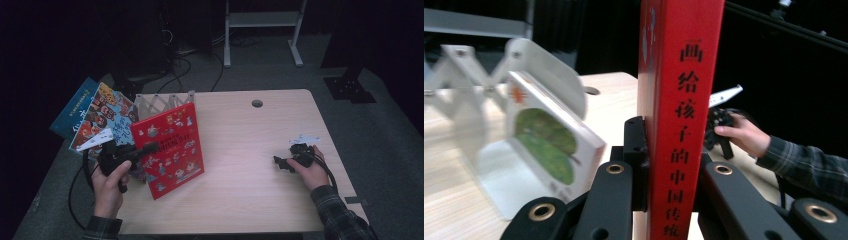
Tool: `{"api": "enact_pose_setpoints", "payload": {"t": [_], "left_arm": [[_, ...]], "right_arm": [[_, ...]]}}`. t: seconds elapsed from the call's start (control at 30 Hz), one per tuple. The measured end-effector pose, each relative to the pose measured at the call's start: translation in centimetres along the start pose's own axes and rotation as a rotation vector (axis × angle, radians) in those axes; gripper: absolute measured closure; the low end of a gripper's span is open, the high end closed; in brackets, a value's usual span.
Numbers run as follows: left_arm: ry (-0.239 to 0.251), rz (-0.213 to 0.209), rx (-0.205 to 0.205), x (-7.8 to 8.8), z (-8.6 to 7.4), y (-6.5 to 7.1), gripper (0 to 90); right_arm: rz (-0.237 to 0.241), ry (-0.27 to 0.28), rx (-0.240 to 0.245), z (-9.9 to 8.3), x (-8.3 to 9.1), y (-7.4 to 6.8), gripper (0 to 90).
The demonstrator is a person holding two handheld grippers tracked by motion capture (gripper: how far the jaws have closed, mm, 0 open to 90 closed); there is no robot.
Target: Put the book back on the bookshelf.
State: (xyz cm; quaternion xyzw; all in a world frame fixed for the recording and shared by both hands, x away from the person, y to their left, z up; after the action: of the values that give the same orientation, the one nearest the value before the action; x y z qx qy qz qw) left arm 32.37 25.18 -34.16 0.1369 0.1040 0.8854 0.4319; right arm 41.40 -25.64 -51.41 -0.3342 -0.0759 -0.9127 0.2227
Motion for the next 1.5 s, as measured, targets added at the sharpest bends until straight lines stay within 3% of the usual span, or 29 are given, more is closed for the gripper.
{"api": "enact_pose_setpoints", "payload": {"t": [0.2,0.4,0.67,1.03,1.5], "left_arm": [[0.036,0.063,0.013,2.3,0.5,-1.1,79.4],[0.063,0.147,-0.003,4.1,1.1,-2.0,79.4],[0.064,0.279,0.000,5.0,1.1,-3.4,79.4],[0.094,0.385,0.022,3.6,2.3,-4.5,79.4],[0.095,0.472,0.024,0.4,3.4,-6.4,79.4]], "right_arm": [[-0.002,0.000,-0.001,0.0,0.0,0.0,9.4],[-0.004,0.000,-0.007,0.0,0.0,0.0,9.5],[-0.004,0.001,-0.004,0.0,0.0,0.1,9.5],[-0.005,0.001,-0.006,0.0,0.0,0.1,9.5],[-0.006,0.001,-0.009,0.0,0.0,0.1,9.5]]}}
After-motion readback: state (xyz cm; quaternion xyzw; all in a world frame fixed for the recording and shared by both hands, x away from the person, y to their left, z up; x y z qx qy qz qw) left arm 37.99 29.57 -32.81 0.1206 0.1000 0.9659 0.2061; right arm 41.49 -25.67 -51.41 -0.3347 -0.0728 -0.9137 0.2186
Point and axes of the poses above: each handheld gripper's, and its own axes: x roughly backward along the jaws, z roughly out of its top, y roughly to its right, the point moved 4 cm from there along -x, roughly forward along the jaws, and after that the axes turned 3 degrees about y, right-handed, at the moved point
